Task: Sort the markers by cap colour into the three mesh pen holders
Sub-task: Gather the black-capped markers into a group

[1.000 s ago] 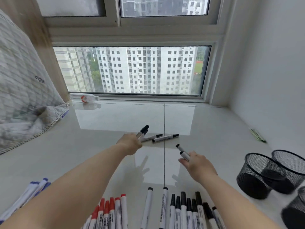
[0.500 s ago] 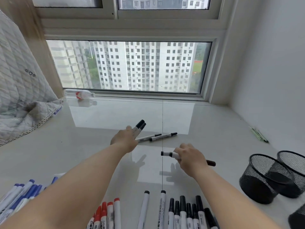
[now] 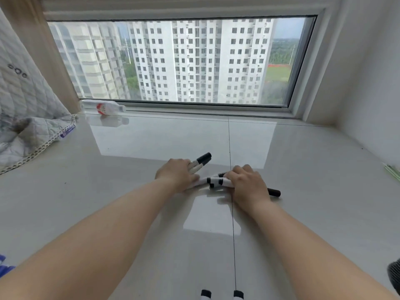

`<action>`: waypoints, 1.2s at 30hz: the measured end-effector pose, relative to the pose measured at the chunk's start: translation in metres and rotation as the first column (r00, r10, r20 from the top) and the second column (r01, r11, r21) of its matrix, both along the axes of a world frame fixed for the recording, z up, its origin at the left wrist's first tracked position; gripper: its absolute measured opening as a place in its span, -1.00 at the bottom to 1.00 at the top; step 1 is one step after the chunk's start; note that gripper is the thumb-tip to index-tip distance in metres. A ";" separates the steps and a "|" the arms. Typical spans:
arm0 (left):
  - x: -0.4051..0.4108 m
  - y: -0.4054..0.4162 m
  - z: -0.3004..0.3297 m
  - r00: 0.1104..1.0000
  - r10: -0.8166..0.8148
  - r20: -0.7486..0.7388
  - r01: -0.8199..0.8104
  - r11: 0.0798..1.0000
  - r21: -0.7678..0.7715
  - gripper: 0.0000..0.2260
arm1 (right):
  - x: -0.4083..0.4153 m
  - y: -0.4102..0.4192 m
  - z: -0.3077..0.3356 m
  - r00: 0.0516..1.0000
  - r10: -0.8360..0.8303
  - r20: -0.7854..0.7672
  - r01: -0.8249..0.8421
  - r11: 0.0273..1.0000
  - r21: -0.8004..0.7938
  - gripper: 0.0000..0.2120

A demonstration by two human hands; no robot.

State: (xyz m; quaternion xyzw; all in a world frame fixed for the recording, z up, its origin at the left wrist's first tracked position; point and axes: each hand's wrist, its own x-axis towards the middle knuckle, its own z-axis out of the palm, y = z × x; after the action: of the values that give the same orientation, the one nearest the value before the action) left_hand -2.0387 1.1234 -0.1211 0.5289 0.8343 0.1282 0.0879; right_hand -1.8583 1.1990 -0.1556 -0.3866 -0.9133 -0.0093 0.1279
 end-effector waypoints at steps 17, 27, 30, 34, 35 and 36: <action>0.074 -0.097 0.047 0.996 -0.026 0.086 0.031 0.997 -0.065 -0.84 | 0.112 -0.104 0.062 0.975 -0.199 -0.101 0.179 0.968 -0.178 -0.77; 0.125 -0.196 0.041 0.997 0.032 0.074 -0.019 0.985 -0.169 -0.84 | 0.204 -0.198 0.068 0.805 -0.563 -0.185 0.351 0.705 -0.616 -0.76; 0.139 -0.212 0.034 0.995 0.048 0.088 -0.032 0.984 -0.178 -0.83 | 0.224 -0.218 0.057 0.747 -0.646 -0.155 0.438 0.655 -0.616 -0.77; 0.156 -0.222 0.032 0.996 0.022 0.089 -0.005 0.983 -0.186 -0.85 | 0.239 -0.240 0.040 0.696 -0.714 -0.069 0.561 0.602 -0.568 -0.71; 0.161 -0.224 0.032 0.998 0.010 0.062 0.002 0.982 -0.191 -0.84 | 0.239 -0.245 0.036 0.699 -0.714 -0.049 0.570 0.597 -0.564 -0.72; 0.165 -0.227 0.032 0.999 0.002 0.037 0.006 0.980 -0.200 -0.83 | 0.237 -0.249 0.033 0.702 -0.711 -0.038 0.571 0.594 -0.567 -0.73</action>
State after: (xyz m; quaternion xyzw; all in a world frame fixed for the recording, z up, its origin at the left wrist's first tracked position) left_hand -1.8737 0.8969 -0.0895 0.5158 0.8407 0.0535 0.1560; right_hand -1.6213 0.9500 -0.1227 -0.7083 -0.6516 0.2402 0.1264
